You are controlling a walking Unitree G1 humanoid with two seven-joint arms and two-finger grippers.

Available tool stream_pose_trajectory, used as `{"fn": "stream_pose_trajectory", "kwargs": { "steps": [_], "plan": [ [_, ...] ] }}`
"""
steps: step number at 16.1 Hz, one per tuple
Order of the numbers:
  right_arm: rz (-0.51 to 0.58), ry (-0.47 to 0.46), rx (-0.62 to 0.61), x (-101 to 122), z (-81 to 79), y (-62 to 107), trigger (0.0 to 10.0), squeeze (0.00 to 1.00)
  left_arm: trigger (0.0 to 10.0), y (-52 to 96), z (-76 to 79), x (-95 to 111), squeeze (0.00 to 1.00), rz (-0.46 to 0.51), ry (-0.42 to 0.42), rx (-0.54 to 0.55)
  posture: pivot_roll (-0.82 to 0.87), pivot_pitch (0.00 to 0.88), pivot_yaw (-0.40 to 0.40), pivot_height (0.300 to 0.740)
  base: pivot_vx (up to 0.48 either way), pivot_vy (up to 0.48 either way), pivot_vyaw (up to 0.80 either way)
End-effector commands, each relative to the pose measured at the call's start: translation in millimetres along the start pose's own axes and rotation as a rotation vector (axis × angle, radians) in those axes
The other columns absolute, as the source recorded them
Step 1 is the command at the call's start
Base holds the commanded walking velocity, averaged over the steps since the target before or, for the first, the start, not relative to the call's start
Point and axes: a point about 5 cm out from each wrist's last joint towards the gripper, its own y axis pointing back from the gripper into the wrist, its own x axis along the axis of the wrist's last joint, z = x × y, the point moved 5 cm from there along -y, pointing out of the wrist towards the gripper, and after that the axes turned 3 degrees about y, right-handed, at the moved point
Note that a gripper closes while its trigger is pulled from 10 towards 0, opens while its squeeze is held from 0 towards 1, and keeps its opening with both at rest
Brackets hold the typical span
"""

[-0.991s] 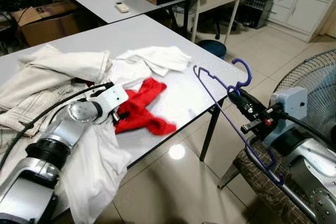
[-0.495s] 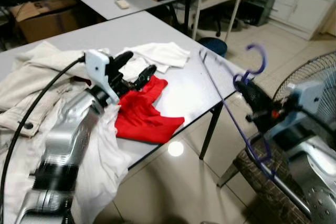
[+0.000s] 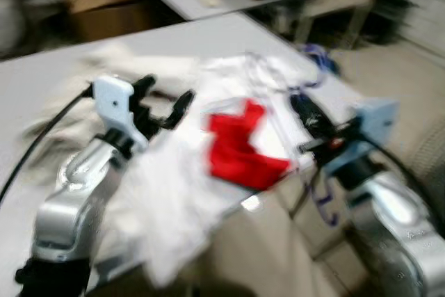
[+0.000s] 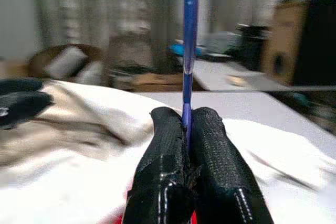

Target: Hang hanger

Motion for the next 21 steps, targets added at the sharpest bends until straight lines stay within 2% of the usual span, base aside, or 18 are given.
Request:
{"fn": "stream_pose_trajectory", "kwargs": {
  "steps": [1,4,8,15,19,21],
  "plan": [
    [0.016,0.026,-0.013,4.1,4.8,0.8,10.0,0.0,10.0,-1.9,5.6,7.5,0.0,0.015,-0.006,-0.006,-0.11,0.0,0.002,0.74,0.0,0.48,0.8],
    [0.018,0.048,-0.021,2.7,10.4,-0.6,10.0,0.0,10.0,-1.9,8.1,1.9,0.0,-0.022,-0.015,0.004,-0.11,0.0,0.01,0.74,0.0,0.48,0.8],
    [0.054,0.055,-0.008,10.9,4.9,-4.4,10.0,0.0,10.0,-7.2,7.6,3.7,0.0,-0.024,-0.02,-0.002,-0.12,0.0,0.025,0.74,0.0,0.48,0.8],
    [0.065,0.069,-0.015,14.1,8.6,-4.5,10.0,0.0,10.0,-9.7,13.5,2.3,0.0,-0.032,-0.026,-0.019,-0.12,0.0,0.019,0.74,0.0,0.48,0.8],
    [0.058,0.053,-0.038,10.8,11.5,-3.9,10.0,0.0,10.0,-9.2,13.8,1.0,0.0,-0.041,-0.039,-0.021,-0.12,0.0,0.017,0.74,0.0,0.48,0.8],
    [0.052,-0.013,-0.109,5.7,21.8,-1.4,10.0,0.0,10.0,-9.8,12.8,-1.3,0.0,-0.06,-0.064,-0.016,-0.12,0.0,0.022,0.74,0.0,0.24,0.0]
  ]
}}
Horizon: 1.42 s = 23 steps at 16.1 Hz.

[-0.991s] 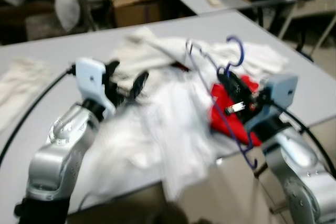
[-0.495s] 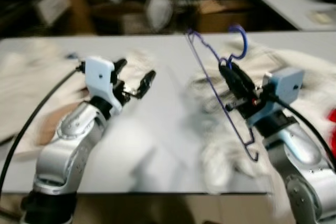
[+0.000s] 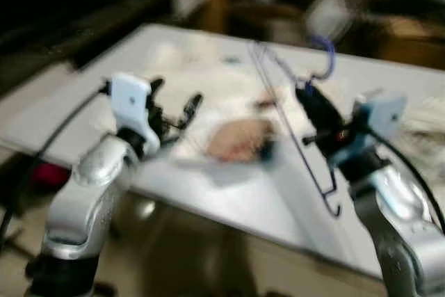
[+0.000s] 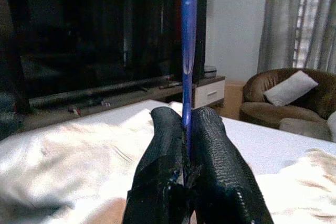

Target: Hang hanger

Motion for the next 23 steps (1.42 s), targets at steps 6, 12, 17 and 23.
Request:
{"fn": "stream_pose_trajectory", "kwargs": {
  "steps": [6,12,17,23],
  "plan": [
    [0.011,-0.032,-0.113,1.0,18.1,5.9,10.0,0.0,10.0,-3.2,3.0,-2.2,0.01,-0.031,-0.053,-0.028,-0.13,0.0,0.034,0.74,0.0,-0.4,0.0],
    [0.005,-0.05,-0.148,-0.9,21.4,7.9,10.0,0.0,10.0,-3.1,2.8,-10.0,0.0,-0.066,-0.056,-0.033,-0.13,0.0,0.038,0.74,0.0,0.0,0.0],
    [-0.034,-0.071,-0.252,-12.4,36.5,12.5,10.0,0.0,10.0,-4.3,-1.4,-16.2,0.0,-0.071,-0.053,-0.008,-0.13,0.0,0.038,0.74,0.0,0.096,-0.16],
    [-0.05,-0.07,-0.335,-17.9,45.8,16.4,10.0,0.0,10.0,-4.8,-7.3,-18.3,0.0,-0.071,-0.113,0.021,-0.14,0.0,0.039,0.74,0.0,0.16,-0.64]
  ]
}}
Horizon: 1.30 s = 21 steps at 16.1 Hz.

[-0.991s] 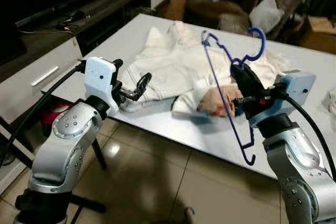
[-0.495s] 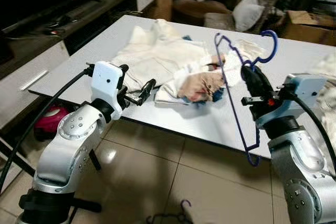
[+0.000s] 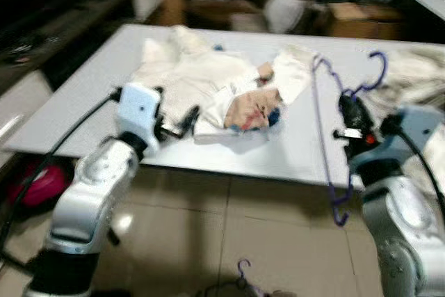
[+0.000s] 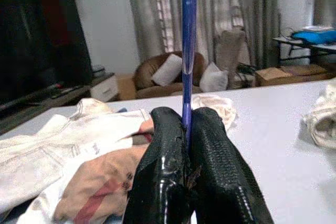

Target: Hang hanger

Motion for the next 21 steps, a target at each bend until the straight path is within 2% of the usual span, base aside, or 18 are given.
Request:
{"fn": "stream_pose_trajectory", "kwargs": {
  "steps": [1,3,4,7,8,9,11,13,14,16,18,19,21],
  "plan": [
    [-0.003,0.005,-0.017,-0.4,2.8,-1.8,10.0,0.0,10.0,-1.6,3.8,1.1,0.0,0.012,-0.02,-0.008,-0.14,0.0,0.039,0.74,0.0,-0.48,0.0],
    [-0.006,0.015,-0.018,-0.9,3.8,-2.2,10.0,0.0,10.0,-1.5,2.4,-2.8,0.0,0.004,0.007,0.008,-0.14,0.0,0.039,0.74,0.0,-0.24,0.0],
    [-0.013,0.029,-0.012,-1.6,4.4,-3.1,10.0,0.0,10.0,-0.9,-1.7,-7.5,0.0,-0.007,0.046,0.035,-0.14,0.0,0.037,0.74,0.0,0.0,0.0],
    [-0.047,0.043,0.019,-8.1,4.0,-2.3,10.0,0.0,10.0,0.2,-4.5,-15.1,0.01,-0.028,0.069,0.049,-0.14,0.0,0.036,0.74,0.0,0.0,0.0],
    [-0.071,0.054,0.011,-13.3,6.1,-0.7,10.0,0.0,10.0,0.7,-4.1,-18.2,0.21,-0.037,0.097,0.047,-0.14,0.0,0.037,0.74,0.0,0.0,0.0],
    [-0.083,0.058,0.005,-15.9,7.1,0.3,10.0,0.0,10.0,1.3,-3.3,-20.2,1.0,-0.038,0.126,0.043,-0.14,0.0,0.04,0.74,0.0,0.0,0.0],
    [-0.084,0.067,-0.011,-16.5,9.1,1.0,10.0,0.0,10.0,2.5,-1.3,-21.6,1.0,-0.035,0.15,0.033,-0.14,0.0,0.04,0.74,0.0,0.0,0.0],
    [-0.073,0.111,-0.034,-15.7,14.1,1.3,10.0,0.0,10.0,3.6,2.0,-21.5,1.0,-0.029,0.13,0.016,-0.13,0.0,0.045,0.74,0.0,0.0,0.0],
    [-0.059,0.166,-0.024,-16.2,13.0,-0.8,10.0,0.0,10.0,3.9,-0.8,-23.3,1.0,-0.017,0.115,0.024,-0.14,0.0,0.044,0.74,0.0,0.0,0.0],
    [-0.031,0.215,-0.023,-14.1,12.8,-1.4,10.0,0.0,10.0,4.2,-3.7,-26.4,1.0,-0.013,0.137,0.049,-0.14,0.0,0.05,0.74,0.0,0.0,0.0],
    [-0.028,0.184,0.041,-12.5,5.5,0.6,10.0,0.0,10.0,3.6,-3.9,-30.2,1.0,-0.028,0.151,0.053,-0.15,0.0,0.055,0.74,0.0,0.0,0.0],
    [-0.047,0.121,0.063,-15.2,2.9,3.4,10.0,0.0,10.0,4.1,-4.2,-31.5,1.0,-0.029,0.146,0.055,-0.15,0.0,0.058,0.74,0.0,0.0,0.0],
    [-0.057,0.069,0.062,-20.5,3.2,6.4,10.0,0.0,10.0,5.1,-2.5,-34.0,1.0,-0.029,0.135,0.053,-0.15,0.0,0.053,0.74,0.0,0.0,0.0]
  ]
}}
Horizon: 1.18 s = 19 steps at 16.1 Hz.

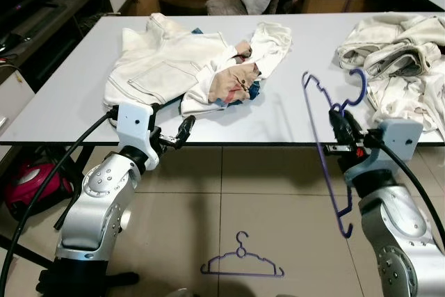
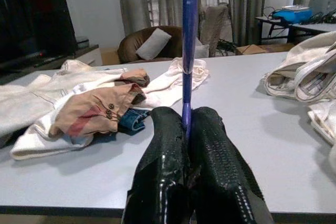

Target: Hang hanger

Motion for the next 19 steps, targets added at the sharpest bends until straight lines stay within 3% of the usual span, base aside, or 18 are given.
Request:
{"fn": "stream_pose_trajectory", "kwargs": {
  "steps": [1,13,19],
  "plan": [
    [-0.007,-0.032,-0.002,-1.5,0.5,1.2,10.0,0.0,10.0,1.9,-2.6,-4.6,1.0,-0.011,-0.002,0.013,-0.15,0.0,0.049,0.74,0.0,0.0,0.0],
    [0.003,-0.046,0.069,-0.6,-13.1,-5.7,10.0,0.0,10.0,0.0,-7.5,-1.9,1.0,0.008,-0.033,0.029,-0.14,0.0,0.033,0.74,0.0,0.0,0.0],
    [0.001,-0.034,0.075,-0.9,-12.9,-6.1,10.0,0.0,10.0,-1.6,-7.3,-2.4,1.0,0.008,-0.036,0.026,-0.14,0.0,0.035,0.74,0.318,0.0,0.0]
  ]
}}
